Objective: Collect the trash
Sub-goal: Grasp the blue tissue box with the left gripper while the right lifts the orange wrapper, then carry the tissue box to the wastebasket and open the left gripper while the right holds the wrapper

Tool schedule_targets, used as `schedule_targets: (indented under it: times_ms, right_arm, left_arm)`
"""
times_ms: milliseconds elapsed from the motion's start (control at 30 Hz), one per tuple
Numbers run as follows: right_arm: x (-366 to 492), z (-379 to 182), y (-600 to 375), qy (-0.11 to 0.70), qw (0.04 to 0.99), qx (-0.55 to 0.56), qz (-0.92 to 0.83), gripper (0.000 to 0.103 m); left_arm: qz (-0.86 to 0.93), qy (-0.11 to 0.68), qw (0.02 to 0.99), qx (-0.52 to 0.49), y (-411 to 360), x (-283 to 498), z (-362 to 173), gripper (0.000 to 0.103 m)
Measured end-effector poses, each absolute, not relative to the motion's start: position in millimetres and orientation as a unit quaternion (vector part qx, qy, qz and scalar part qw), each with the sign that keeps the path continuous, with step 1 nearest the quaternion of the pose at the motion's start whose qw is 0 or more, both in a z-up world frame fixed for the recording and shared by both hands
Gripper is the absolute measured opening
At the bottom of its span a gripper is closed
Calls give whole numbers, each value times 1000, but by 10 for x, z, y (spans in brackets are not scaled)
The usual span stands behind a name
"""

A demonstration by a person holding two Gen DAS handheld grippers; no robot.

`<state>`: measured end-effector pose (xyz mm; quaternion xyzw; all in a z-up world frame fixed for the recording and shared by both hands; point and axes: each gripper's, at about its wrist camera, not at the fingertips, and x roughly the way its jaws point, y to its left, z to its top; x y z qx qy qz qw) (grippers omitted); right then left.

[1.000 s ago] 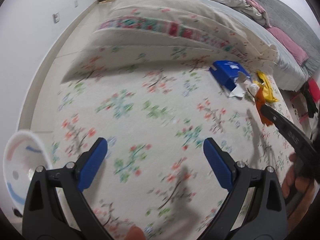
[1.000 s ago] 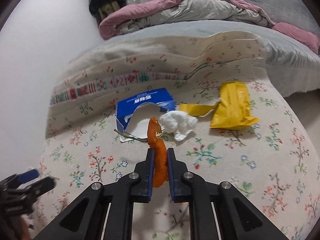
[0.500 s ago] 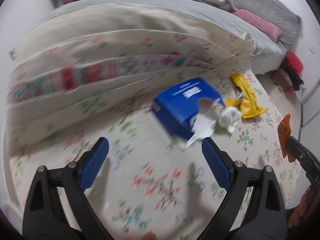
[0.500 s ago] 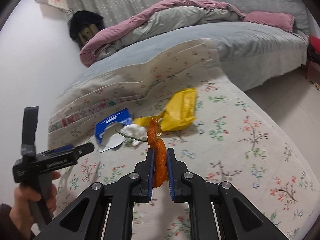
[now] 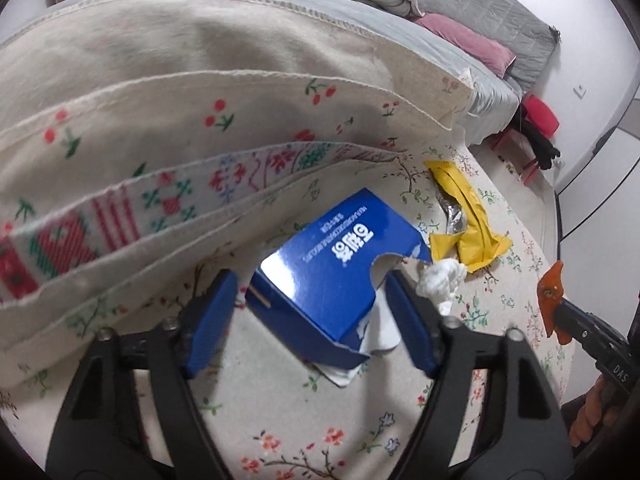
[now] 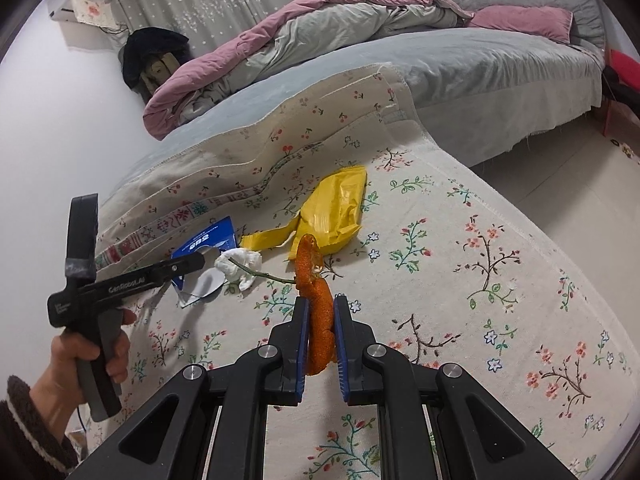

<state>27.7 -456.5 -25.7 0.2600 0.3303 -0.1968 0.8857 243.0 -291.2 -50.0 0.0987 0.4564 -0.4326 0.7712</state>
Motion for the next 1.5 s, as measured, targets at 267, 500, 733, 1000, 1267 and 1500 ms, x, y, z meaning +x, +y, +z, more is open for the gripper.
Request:
schedule_targets:
  times_ms: [267,500,733,1000,1267,1500]
  right_arm:
    - [276,-248,-4549,329,886,260,-198,13]
    - [269,-159,-4418,325,893,247,-188,13]
    - [288,-57,-4163,321,904,232,-161,13]
    - [313,43,-3812,322,915,208,-124,13]
    - [398,46,-3472,332,920,189,-89,13]
    - [527,25,-3223,341,921,180,-62,13]
  left_arm:
    - [-409,444,782,159,-2899,2231,-483,57]
    - [-366,439,803,170,-2560,2016,-383,56]
    - [-320,450,822,138,-2062,1820,-300,56]
    - [-286,441,844,109,-1649,1550,-164,56]
    - [-256,435,860,76,-1272,1326,-94,56]
    - [-234,424,874,40,-906,1209,-16,56]
